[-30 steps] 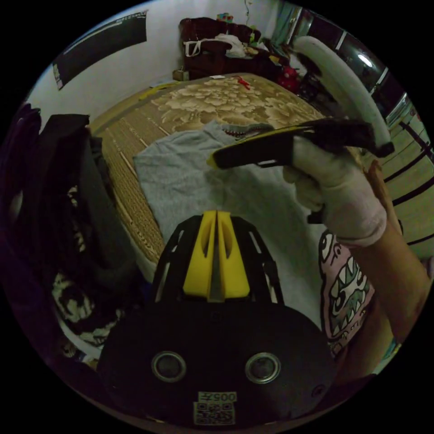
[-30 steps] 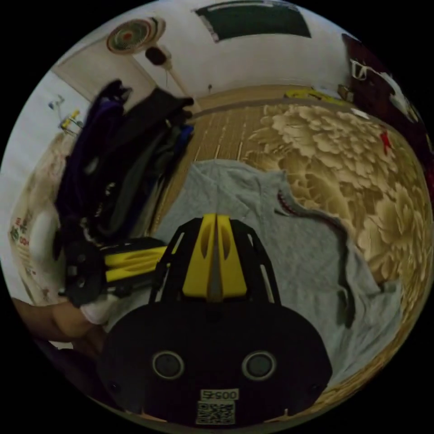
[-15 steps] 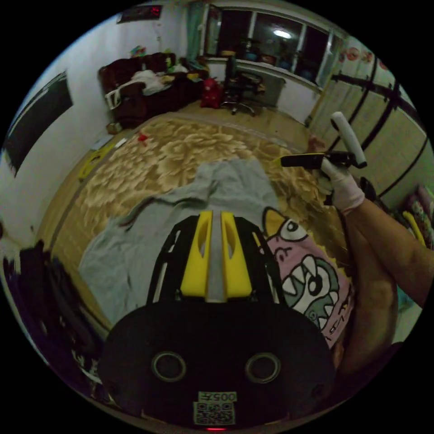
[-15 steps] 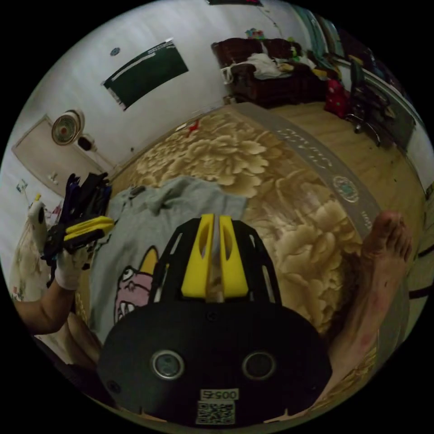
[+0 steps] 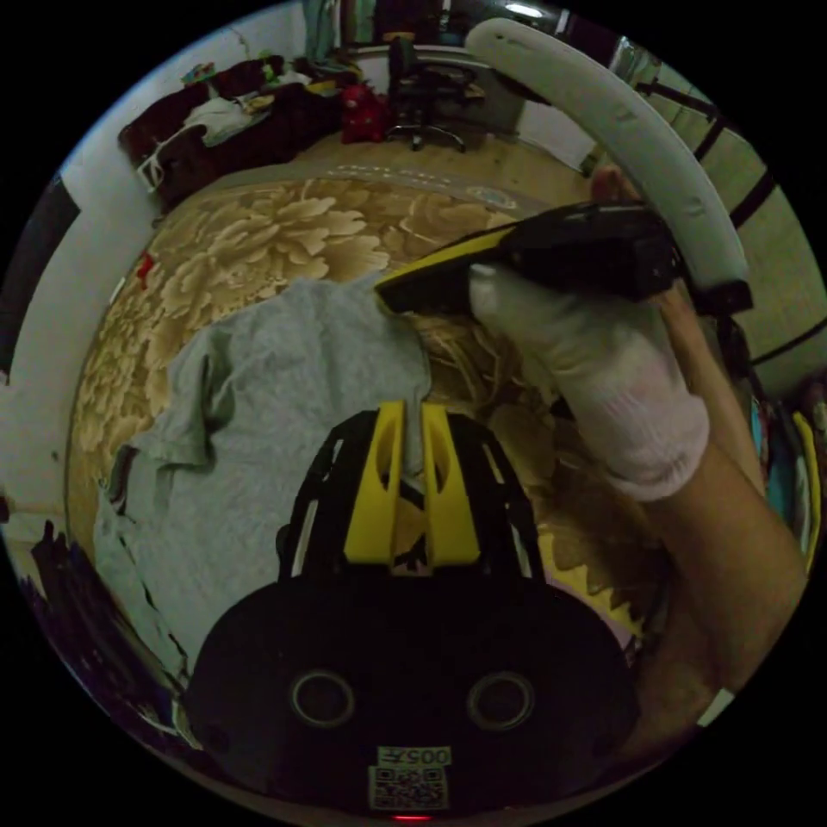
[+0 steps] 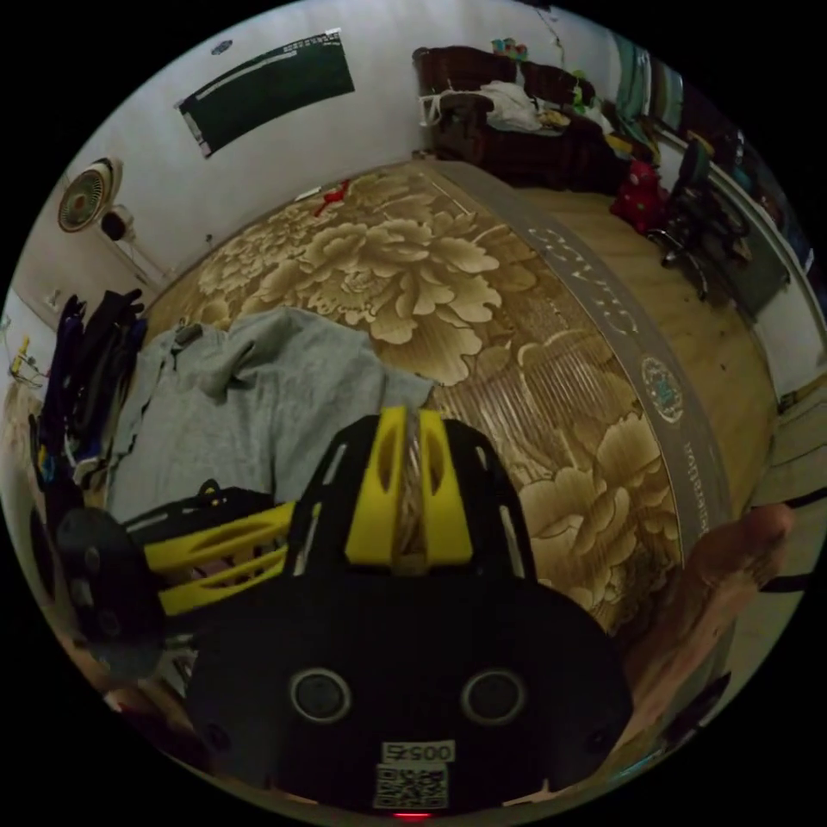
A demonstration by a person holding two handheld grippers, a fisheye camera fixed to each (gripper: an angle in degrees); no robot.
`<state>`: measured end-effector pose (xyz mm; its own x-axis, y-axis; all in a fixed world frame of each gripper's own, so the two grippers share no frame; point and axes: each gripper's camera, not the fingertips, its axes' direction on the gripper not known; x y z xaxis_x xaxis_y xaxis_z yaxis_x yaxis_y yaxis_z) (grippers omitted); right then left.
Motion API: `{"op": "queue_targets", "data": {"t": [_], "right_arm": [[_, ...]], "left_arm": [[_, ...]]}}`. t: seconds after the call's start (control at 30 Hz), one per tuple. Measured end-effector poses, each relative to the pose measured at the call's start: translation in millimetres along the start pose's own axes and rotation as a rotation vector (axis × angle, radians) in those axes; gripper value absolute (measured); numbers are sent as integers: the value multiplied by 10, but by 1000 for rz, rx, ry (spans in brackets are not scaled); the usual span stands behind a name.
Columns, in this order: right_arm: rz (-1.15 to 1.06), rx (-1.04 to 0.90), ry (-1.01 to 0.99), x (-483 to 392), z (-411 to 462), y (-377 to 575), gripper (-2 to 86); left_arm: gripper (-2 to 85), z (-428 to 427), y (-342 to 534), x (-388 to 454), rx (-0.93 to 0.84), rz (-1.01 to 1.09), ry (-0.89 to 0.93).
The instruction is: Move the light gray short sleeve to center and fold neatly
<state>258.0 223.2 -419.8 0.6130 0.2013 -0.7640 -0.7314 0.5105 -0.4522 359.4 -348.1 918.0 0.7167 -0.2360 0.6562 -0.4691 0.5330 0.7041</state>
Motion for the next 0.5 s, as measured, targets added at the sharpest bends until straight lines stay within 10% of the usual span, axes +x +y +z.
{"op": "queue_targets", "data": {"t": [0.27, 0.5], "right_arm": [[62, 45, -45, 412, -160, 36, -12], [90, 50, -78, 637, -161, 59, -12]], "left_arm": [[1, -259, 110, 85, 295, -39, -165], [0, 274, -96, -546, -13, 55, -98]]}}
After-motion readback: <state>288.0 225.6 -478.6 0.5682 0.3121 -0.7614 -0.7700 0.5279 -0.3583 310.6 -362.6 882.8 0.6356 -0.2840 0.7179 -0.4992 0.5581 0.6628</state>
